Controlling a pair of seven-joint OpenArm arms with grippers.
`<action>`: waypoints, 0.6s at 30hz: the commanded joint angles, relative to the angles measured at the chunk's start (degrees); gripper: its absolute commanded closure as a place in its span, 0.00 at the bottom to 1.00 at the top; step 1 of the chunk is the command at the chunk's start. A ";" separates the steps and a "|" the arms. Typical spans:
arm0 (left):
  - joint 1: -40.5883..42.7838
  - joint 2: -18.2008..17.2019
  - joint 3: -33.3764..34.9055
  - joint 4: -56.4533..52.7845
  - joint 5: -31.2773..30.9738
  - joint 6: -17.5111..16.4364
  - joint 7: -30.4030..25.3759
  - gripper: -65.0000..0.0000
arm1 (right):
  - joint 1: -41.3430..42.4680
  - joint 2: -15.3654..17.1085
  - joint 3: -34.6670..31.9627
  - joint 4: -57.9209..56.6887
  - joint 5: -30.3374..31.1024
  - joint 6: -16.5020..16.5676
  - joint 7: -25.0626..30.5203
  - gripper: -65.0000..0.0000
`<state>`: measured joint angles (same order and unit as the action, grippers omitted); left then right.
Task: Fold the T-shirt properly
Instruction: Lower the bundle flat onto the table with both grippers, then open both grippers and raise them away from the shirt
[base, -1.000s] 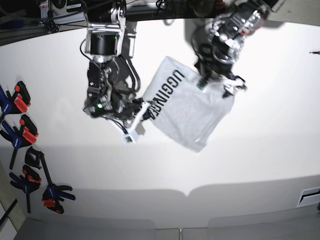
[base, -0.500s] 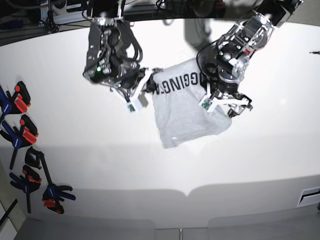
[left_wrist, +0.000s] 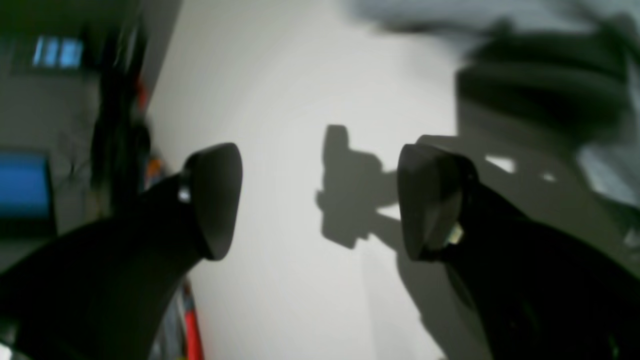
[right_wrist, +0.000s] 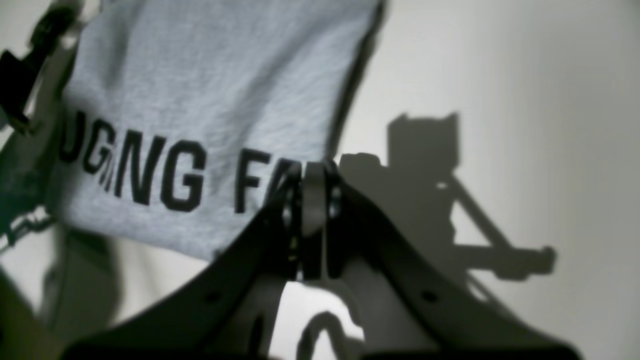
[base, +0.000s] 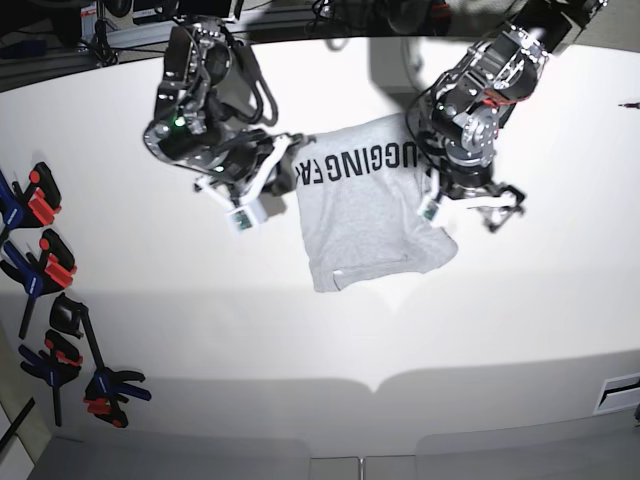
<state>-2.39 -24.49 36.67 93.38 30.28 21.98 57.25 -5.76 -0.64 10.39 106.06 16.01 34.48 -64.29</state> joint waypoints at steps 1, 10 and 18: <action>-0.76 -0.96 -0.31 1.64 0.98 2.16 -0.72 0.32 | 0.79 0.07 0.76 1.99 0.96 -0.24 0.90 1.00; 1.53 -2.82 -10.49 12.15 -14.21 2.03 -5.03 0.32 | -4.33 7.63 5.77 5.90 8.70 2.78 -1.99 1.00; 13.40 -2.93 -30.67 26.97 -33.33 -10.21 -8.96 0.32 | -13.90 9.20 14.19 11.63 14.88 5.27 -3.45 1.00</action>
<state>11.42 -27.00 6.11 119.46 -3.70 11.84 49.41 -19.92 8.08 24.49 116.51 29.98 39.24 -68.93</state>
